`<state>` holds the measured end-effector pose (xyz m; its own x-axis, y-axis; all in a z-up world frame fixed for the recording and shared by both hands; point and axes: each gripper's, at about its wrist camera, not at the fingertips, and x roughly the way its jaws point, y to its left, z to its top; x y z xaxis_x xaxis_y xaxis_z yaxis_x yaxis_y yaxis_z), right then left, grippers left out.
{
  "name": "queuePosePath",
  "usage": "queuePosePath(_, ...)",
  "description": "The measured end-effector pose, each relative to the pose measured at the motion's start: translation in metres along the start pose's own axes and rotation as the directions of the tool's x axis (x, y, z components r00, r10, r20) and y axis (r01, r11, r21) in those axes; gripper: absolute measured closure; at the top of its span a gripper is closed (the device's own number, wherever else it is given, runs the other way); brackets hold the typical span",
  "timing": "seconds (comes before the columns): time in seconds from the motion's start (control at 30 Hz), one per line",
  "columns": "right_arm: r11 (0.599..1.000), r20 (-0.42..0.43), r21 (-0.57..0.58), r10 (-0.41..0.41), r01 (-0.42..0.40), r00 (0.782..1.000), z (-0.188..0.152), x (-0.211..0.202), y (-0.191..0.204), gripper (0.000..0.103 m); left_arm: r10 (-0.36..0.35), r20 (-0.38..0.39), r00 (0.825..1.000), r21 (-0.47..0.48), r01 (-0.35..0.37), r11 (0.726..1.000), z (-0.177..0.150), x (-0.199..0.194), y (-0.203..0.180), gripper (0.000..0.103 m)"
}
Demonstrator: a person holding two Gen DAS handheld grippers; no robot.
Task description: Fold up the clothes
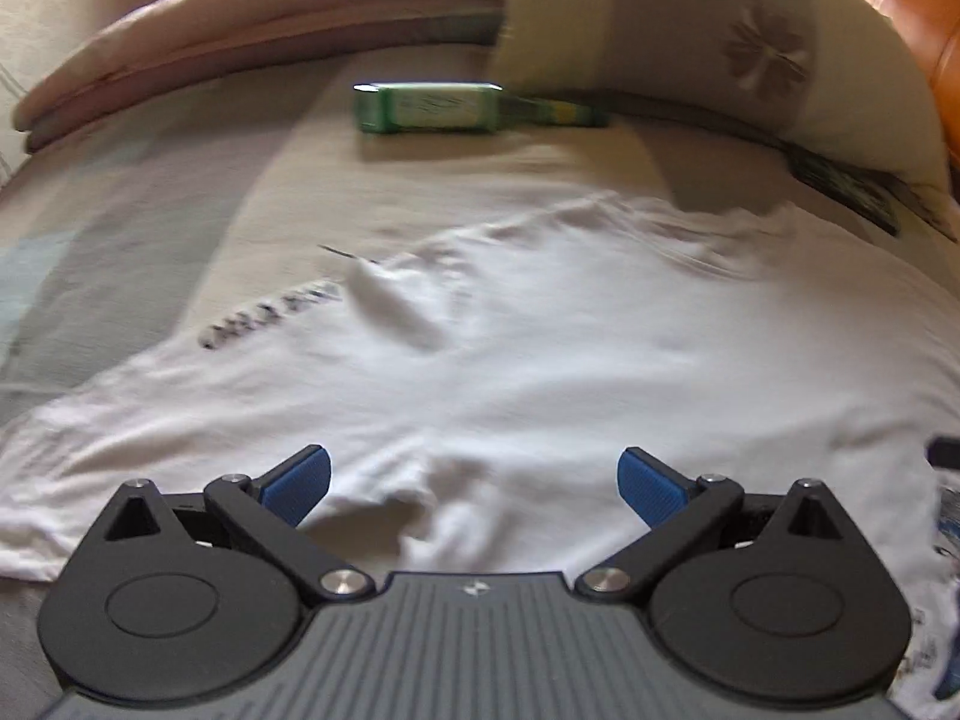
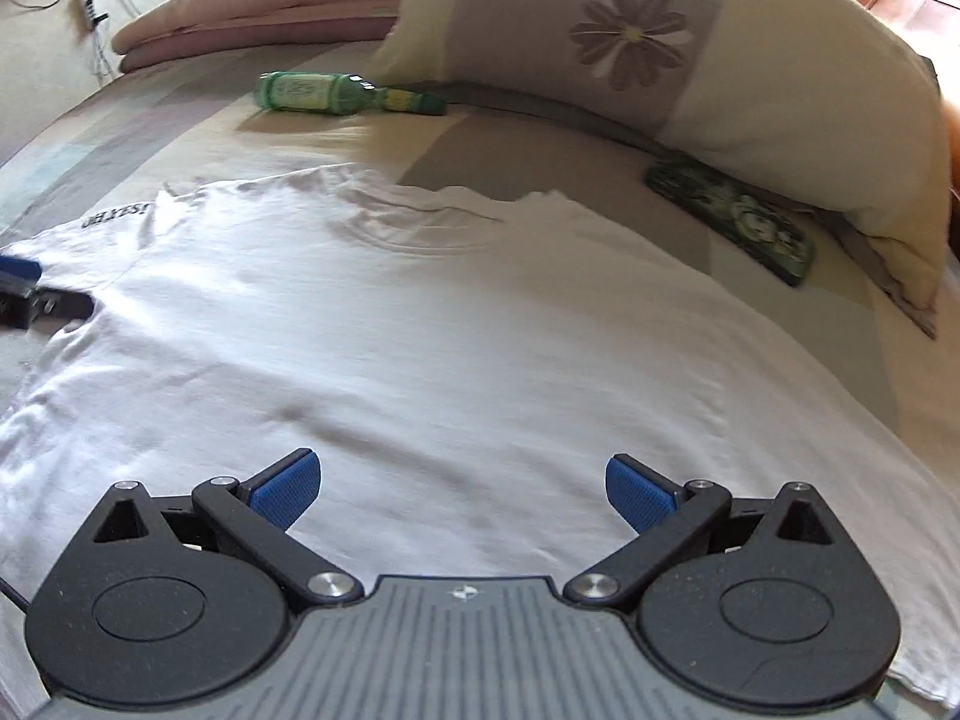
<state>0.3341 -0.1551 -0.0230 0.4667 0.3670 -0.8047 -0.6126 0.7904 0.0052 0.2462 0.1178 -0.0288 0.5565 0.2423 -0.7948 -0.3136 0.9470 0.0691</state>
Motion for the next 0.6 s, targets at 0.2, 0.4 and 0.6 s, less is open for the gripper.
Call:
queuePosePath(0.2,0.999,-0.012,-0.023,0.042,-0.042,0.999,0.008,0.016,0.062,0.0,0.157,-0.009,0.988,-0.1,-0.157,0.983,-0.006,0.029,0.074,0.002)
queuePosePath(0.4,0.997,-0.118,-0.026,0.063,-0.067,0.991,0.002,0.036,0.097,0.0,0.099,-0.103,0.99,-0.242,-0.122,0.963,-0.045,0.029,0.113,0.001)
queuePosePath(0.6,1.0,-0.117,-0.027,0.006,-0.01,0.993,-0.002,0.037,0.104,0.0,0.051,-0.067,0.996,-0.173,-0.062,0.983,-0.044,0.007,0.126,0.001)
